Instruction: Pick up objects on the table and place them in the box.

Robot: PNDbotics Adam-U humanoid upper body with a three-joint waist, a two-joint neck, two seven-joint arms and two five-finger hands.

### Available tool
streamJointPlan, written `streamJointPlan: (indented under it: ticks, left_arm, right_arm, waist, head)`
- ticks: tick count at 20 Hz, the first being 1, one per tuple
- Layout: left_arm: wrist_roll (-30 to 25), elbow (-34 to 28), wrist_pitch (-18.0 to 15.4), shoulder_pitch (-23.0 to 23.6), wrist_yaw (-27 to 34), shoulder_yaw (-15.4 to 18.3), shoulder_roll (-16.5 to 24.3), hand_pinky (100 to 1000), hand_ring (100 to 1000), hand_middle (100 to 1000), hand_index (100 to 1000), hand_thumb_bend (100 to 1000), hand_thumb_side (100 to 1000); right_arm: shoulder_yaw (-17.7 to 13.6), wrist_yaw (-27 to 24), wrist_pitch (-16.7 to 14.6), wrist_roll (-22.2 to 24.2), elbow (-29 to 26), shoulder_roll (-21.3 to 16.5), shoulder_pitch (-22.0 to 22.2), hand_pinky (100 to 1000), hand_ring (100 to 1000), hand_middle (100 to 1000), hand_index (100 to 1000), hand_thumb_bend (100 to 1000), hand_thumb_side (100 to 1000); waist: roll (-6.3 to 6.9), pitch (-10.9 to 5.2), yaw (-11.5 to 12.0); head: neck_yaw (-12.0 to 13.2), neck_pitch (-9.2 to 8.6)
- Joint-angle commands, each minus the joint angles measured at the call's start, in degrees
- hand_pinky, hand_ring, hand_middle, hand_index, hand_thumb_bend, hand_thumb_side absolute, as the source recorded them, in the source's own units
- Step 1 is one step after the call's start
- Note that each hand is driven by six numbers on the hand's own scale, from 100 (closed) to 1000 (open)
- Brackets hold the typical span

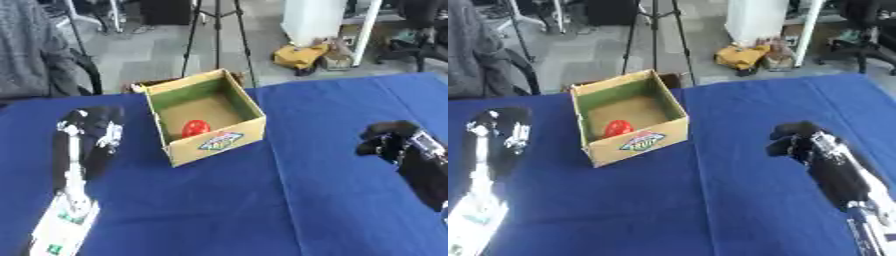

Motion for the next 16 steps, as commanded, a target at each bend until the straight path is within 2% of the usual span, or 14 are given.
streamJointPlan:
  ticks: [1, 5, 16]
  left_arm:
    - [0.2, -5.0, 1.4, 2.7, 3.1, 0.7, 1.4, 477, 545, 542, 694, 728, 884]
    - [1.7, -8.8, 0.8, 7.8, 7.1, 0.6, 1.4, 468, 534, 539, 699, 715, 890]
    - [1.1, -8.7, -2.0, 10.4, 18.1, 0.3, 2.0, 463, 542, 555, 723, 704, 976]
  right_arm:
    - [-0.3, 0.0, 0.0, -0.1, -0.7, -1.0, -0.4, 695, 633, 637, 736, 100, 790]
    - [-0.2, -0.2, 0.0, -0.1, -0.7, -1.1, -0.4, 695, 635, 637, 742, 100, 788]
    - [-0.1, -0.5, 0.1, -0.8, -0.5, -1.3, -0.4, 703, 664, 644, 758, 100, 845]
  waist:
    - [-0.15, -0.93, 0.1]
    - [-0.27, -1.24, 0.1]
    - [-0.30, -1.20, 0.4]
  head:
    - [-0.2, -0.02]
    - [0.0, 0.21]
    - [0.2, 0.17]
